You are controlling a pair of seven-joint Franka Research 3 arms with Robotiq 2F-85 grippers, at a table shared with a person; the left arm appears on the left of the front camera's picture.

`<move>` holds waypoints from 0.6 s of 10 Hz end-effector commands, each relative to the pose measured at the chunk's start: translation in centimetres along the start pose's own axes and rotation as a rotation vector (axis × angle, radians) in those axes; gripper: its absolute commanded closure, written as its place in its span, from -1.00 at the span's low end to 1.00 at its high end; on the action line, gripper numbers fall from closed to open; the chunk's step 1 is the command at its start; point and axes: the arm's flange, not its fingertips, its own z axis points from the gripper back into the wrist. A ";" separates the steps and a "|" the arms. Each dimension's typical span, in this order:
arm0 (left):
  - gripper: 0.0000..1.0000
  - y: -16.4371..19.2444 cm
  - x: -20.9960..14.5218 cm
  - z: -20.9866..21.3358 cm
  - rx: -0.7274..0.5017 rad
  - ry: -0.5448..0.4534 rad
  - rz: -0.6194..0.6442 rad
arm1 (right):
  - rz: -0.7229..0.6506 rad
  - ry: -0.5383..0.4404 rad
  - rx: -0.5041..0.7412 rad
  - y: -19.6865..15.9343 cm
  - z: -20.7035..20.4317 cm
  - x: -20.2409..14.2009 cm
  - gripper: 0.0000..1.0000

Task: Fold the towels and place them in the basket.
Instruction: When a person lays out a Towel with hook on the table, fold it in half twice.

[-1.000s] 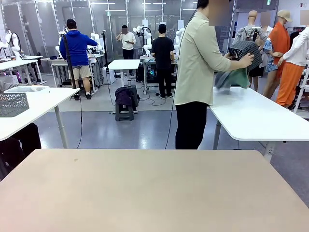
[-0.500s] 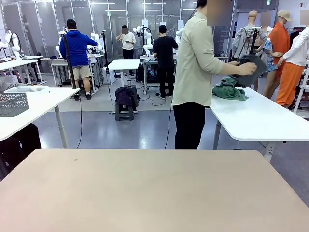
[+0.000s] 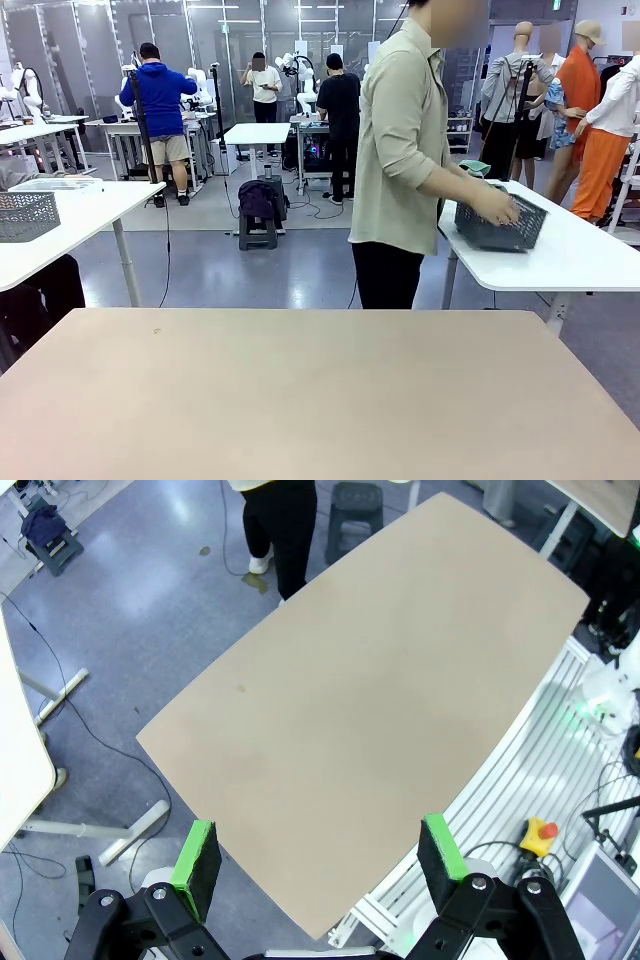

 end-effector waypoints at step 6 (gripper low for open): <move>-1.00 -0.1 0.1 -0.1 -0.008 -0.002 -0.012 | 0.002 -0.002 0.001 0.0 0.1 0.0 -1.00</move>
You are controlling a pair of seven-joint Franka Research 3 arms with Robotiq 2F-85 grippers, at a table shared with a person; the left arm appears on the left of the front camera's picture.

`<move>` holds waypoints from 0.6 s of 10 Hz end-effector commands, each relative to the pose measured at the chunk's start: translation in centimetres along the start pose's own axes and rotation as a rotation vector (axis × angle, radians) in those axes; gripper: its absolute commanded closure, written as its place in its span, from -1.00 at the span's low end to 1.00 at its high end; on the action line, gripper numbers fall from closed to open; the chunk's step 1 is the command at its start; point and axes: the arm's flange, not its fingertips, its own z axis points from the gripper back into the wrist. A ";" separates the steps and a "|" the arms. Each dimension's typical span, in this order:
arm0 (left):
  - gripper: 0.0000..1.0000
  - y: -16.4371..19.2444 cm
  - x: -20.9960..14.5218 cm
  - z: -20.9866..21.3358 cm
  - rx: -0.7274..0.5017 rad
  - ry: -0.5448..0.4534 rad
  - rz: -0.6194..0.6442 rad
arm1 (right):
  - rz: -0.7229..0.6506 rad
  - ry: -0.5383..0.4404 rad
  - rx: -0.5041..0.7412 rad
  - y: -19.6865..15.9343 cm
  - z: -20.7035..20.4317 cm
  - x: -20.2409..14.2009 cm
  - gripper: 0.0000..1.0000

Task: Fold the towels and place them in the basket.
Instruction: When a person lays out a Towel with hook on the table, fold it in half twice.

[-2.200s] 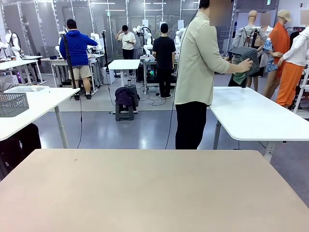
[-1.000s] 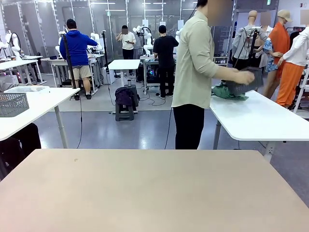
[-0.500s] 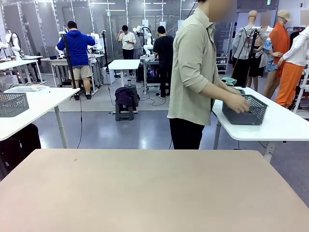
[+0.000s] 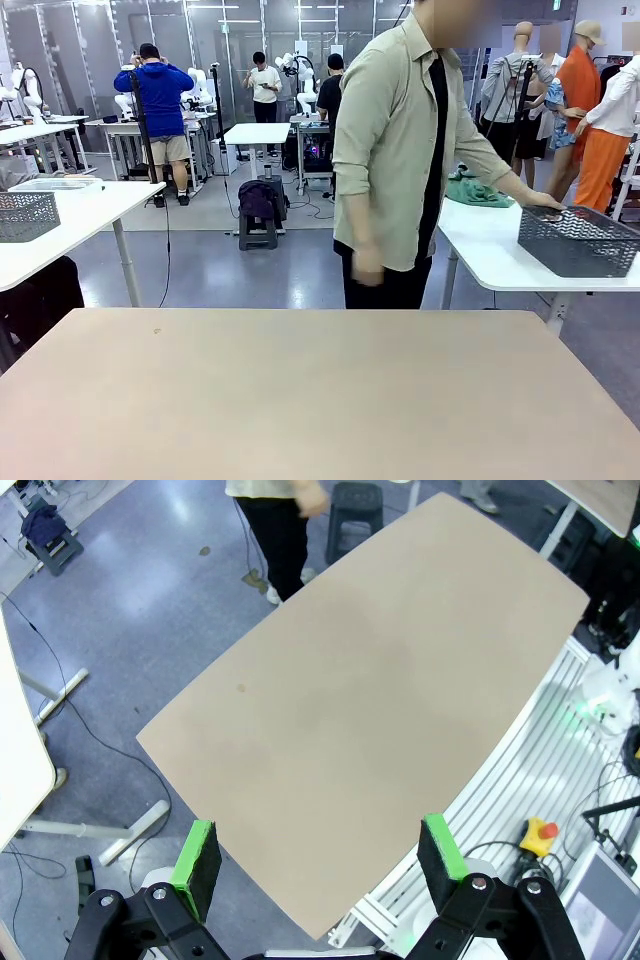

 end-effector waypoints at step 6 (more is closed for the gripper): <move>-1.00 -0.1 0.1 -0.1 -0.008 -0.002 -0.012 | 0.002 -0.002 0.001 0.0 0.1 0.0 -1.00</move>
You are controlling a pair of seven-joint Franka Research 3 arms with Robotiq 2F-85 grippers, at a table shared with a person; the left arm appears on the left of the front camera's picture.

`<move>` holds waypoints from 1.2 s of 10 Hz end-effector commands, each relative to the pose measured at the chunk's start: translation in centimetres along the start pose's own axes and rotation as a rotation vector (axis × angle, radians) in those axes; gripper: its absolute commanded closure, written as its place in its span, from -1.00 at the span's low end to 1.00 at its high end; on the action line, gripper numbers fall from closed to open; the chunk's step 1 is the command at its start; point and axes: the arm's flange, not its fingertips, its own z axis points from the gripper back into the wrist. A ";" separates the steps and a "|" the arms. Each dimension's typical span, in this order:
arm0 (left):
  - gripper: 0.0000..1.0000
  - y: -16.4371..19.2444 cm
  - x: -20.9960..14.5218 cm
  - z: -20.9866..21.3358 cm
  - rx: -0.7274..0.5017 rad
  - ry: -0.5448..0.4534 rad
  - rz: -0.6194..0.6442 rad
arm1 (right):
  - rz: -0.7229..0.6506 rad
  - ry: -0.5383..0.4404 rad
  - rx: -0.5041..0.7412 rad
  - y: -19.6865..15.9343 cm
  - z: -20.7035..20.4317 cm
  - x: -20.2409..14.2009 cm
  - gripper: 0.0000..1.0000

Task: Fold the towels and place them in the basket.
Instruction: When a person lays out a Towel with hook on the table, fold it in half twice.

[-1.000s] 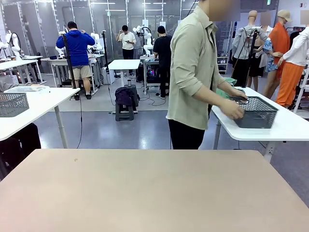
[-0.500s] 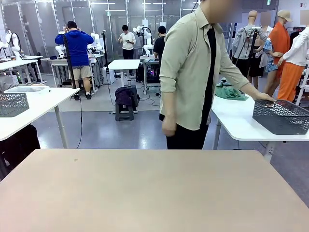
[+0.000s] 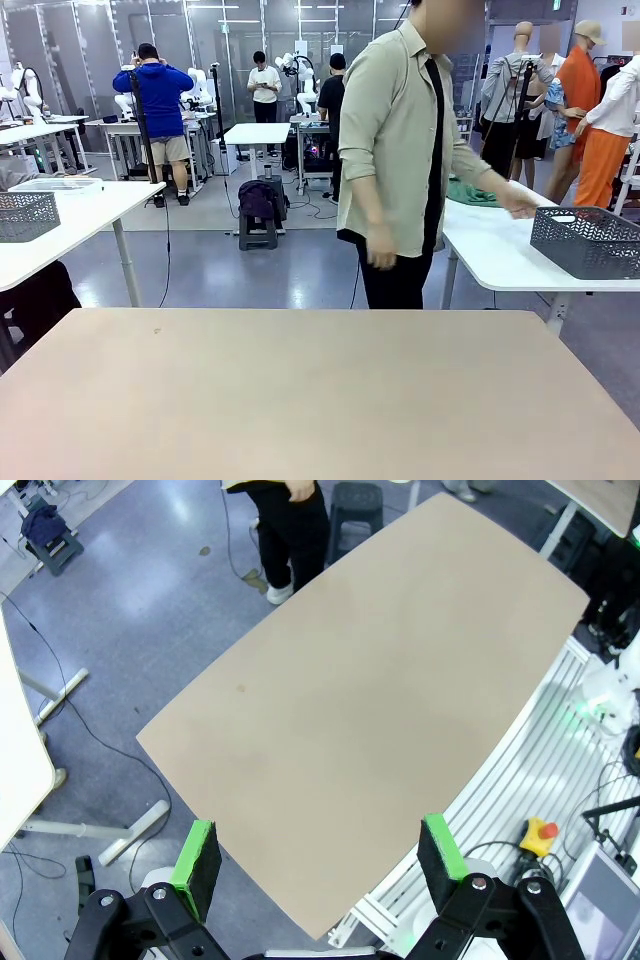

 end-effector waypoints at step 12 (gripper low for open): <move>-1.00 -0.1 0.1 -0.1 -0.008 -0.002 -0.012 | 0.002 -0.002 0.001 0.0 0.1 0.0 -1.00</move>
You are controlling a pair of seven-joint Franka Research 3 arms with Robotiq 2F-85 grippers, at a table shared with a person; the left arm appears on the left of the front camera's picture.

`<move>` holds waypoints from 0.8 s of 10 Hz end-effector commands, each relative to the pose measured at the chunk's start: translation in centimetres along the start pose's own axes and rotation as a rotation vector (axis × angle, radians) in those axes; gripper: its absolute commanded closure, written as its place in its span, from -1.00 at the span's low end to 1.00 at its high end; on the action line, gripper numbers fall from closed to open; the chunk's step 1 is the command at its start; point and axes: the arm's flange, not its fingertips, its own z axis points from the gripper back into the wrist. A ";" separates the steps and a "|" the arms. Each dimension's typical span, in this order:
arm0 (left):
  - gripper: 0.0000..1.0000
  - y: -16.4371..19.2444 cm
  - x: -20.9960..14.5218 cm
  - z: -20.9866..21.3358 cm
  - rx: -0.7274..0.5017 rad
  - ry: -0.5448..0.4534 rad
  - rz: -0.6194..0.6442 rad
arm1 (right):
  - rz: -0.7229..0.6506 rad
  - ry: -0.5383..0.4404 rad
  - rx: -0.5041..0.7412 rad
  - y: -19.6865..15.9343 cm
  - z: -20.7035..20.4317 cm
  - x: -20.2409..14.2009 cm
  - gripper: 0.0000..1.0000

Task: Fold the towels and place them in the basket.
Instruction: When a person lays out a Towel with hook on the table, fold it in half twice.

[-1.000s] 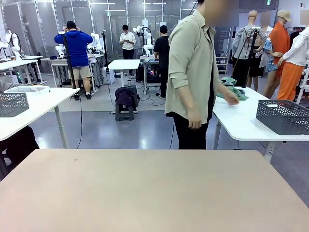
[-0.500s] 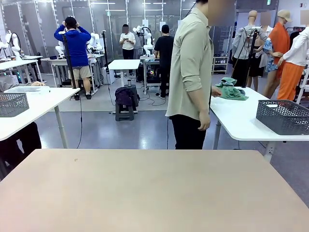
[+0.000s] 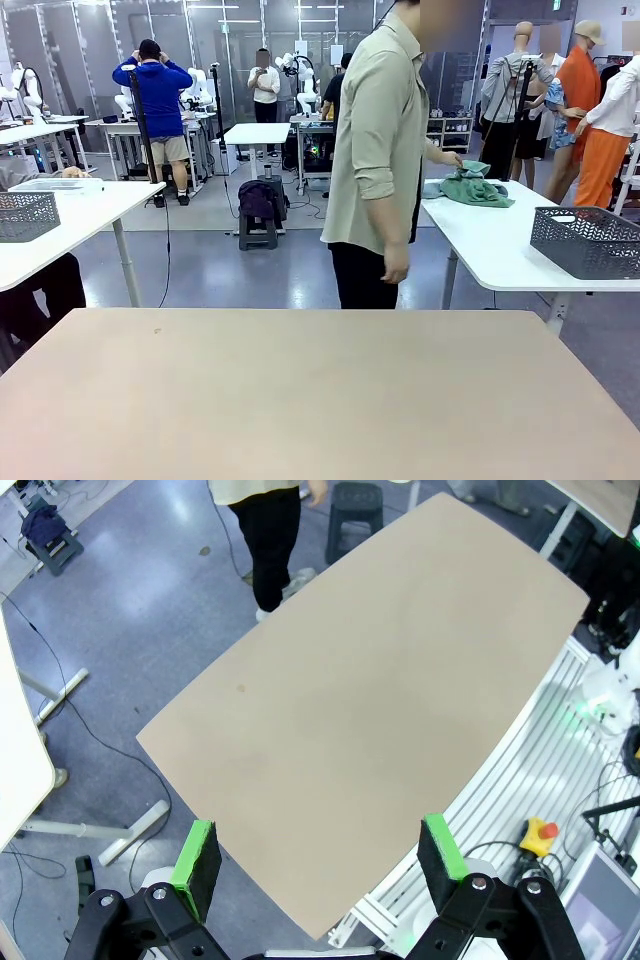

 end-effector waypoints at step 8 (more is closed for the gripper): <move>-1.00 -0.1 0.1 -0.1 -0.008 -0.002 -0.012 | 0.002 -0.002 0.001 0.0 0.1 0.0 -1.00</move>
